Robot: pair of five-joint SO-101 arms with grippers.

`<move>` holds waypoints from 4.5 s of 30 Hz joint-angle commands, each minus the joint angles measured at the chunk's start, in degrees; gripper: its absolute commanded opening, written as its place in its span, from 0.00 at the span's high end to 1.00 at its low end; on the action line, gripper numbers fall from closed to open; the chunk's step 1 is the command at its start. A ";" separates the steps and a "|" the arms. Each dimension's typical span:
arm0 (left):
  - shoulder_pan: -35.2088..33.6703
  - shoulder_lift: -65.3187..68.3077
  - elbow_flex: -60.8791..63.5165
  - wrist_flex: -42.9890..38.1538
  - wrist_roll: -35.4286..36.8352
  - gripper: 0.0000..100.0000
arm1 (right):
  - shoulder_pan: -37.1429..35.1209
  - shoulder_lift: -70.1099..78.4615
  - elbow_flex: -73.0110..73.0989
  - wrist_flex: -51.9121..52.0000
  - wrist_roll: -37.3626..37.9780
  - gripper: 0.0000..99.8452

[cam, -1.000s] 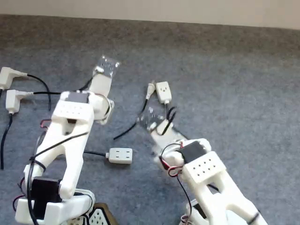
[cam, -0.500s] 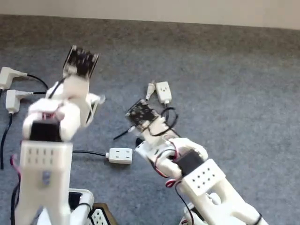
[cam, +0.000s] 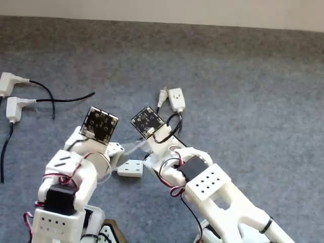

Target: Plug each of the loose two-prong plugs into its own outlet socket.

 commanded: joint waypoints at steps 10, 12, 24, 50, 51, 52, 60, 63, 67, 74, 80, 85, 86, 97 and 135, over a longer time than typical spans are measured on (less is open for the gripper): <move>-2.86 -3.21 12.35 -10.81 -1.41 0.63 | -7.08 -0.84 -1.89 2.59 -0.70 0.99; -3.12 -3.21 12.88 -10.99 -1.41 0.63 | -6.46 -2.42 -4.18 5.05 -0.62 0.99; -1.36 -3.21 13.23 -10.64 -1.32 0.63 | -3.56 -6.90 -30.55 23.96 2.20 0.99; -15.52 38.64 -34.15 10.55 8.44 0.63 | 1.71 8.92 -26.59 23.08 11.16 0.99; -17.45 44.97 -38.11 11.43 8.44 0.63 | 1.54 8.92 -26.59 22.99 11.34 0.99; -19.21 50.95 -41.89 12.22 8.35 0.63 | 1.27 8.92 -26.59 22.99 12.22 0.99; -30.90 91.47 -63.08 13.19 6.68 0.63 | -6.73 9.45 -26.59 23.34 22.86 0.99; -34.77 98.95 -68.70 13.19 6.68 0.63 | -7.08 9.63 -26.59 23.25 27.16 0.99; -38.29 102.64 -73.54 12.75 3.34 0.63 | -6.81 14.46 -30.02 23.34 30.07 0.99; -41.63 105.71 -74.68 12.66 -1.32 0.63 | -6.90 28.70 -45.05 27.82 33.05 0.99; -45.58 108.97 -74.33 8.09 -4.04 0.63 | -6.99 31.69 -50.24 28.44 33.41 0.99; -48.04 111.43 -74.68 4.66 -5.27 0.63 | -7.16 31.60 -45.76 28.09 32.35 0.99; -48.40 111.60 -74.59 4.22 -5.27 0.63 | -7.52 31.60 -44.53 27.74 32.35 0.99; -48.92 111.60 -74.24 3.34 -6.07 0.63 | -7.69 31.60 -38.90 24.31 32.09 0.99; -48.75 111.60 -74.33 3.60 -6.07 0.63 | -10.95 32.22 -29.85 19.56 37.19 0.99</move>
